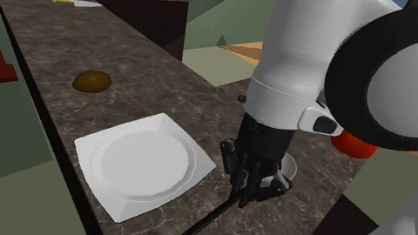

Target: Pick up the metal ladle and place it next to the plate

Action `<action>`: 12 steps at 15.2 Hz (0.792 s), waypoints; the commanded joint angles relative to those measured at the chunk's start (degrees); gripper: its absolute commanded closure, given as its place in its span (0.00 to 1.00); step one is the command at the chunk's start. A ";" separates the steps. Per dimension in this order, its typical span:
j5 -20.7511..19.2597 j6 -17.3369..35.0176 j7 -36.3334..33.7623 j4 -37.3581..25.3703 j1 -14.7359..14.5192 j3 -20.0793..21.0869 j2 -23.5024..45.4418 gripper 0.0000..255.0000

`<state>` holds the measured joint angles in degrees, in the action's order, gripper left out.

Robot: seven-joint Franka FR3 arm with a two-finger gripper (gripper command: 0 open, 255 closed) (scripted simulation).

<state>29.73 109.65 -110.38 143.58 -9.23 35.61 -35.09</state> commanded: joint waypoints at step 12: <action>1.81 6.36 -14.80 -8.30 -0.14 15.30 9.34 1.00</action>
<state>31.47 115.18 -125.04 134.94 -9.47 50.38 -26.17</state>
